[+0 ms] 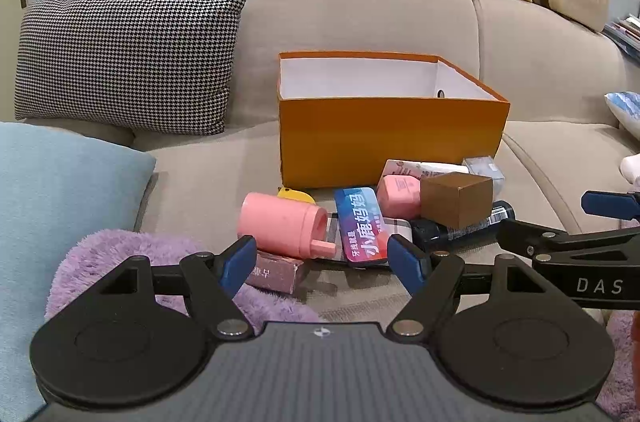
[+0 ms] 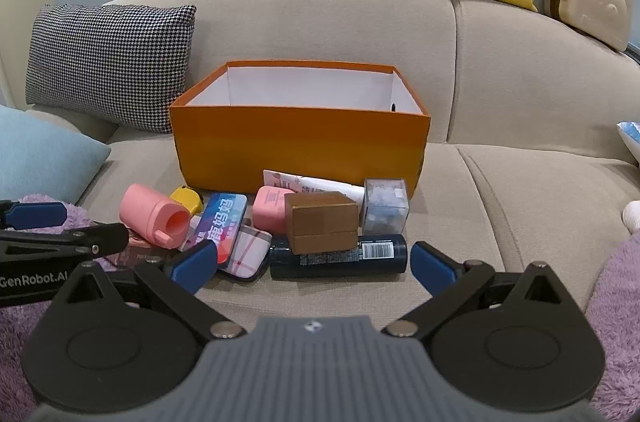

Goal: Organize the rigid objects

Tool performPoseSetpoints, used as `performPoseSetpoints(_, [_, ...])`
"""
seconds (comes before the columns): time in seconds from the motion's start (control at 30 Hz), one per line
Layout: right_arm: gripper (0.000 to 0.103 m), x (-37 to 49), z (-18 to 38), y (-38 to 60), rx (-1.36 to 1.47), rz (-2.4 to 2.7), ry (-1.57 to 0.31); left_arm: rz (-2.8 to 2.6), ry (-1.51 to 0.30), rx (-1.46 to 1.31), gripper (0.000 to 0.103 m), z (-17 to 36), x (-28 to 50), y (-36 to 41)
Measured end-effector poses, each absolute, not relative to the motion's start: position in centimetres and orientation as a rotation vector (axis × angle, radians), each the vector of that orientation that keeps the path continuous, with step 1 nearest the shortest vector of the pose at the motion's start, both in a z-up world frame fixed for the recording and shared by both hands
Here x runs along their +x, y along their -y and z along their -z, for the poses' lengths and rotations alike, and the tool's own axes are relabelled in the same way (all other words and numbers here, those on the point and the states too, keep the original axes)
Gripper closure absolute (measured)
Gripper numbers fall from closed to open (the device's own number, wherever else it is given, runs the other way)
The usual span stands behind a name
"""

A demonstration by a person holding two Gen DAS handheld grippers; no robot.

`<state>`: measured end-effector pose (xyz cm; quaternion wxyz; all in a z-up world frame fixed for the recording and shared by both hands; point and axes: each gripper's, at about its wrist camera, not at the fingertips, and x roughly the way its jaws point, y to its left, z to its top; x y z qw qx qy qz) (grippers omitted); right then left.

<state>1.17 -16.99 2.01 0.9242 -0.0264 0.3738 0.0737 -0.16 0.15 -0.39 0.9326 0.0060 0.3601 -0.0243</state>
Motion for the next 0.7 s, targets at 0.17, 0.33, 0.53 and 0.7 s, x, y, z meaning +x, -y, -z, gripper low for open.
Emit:
performPoseSetpoints(0.17, [0.001,1.2,-2.1,17.0,-0.055,-0.154,-0.774,0.054,-0.745,0.014,0.015,0.4,-0.1,-0.2])
performPoseSetpoints(0.33, [0.001,1.5,-1.8,16.9,-0.039,-0.184,-0.791,0.052,-0.758,0.013,0.015,0.5,0.1,-0.3])
performPoseSetpoints(0.53, [0.001,2.0,-0.9,16.6,0.009,-0.257,-0.835,0.056,-0.800,0.002,0.018,1.1,0.6,-1.0])
performPoseSetpoints(0.7, [0.011,2.8,-0.4,15.5,-0.001,-0.324,-0.880,0.069,-0.844,0.032,0.020,1.5,1.3,-1.8])
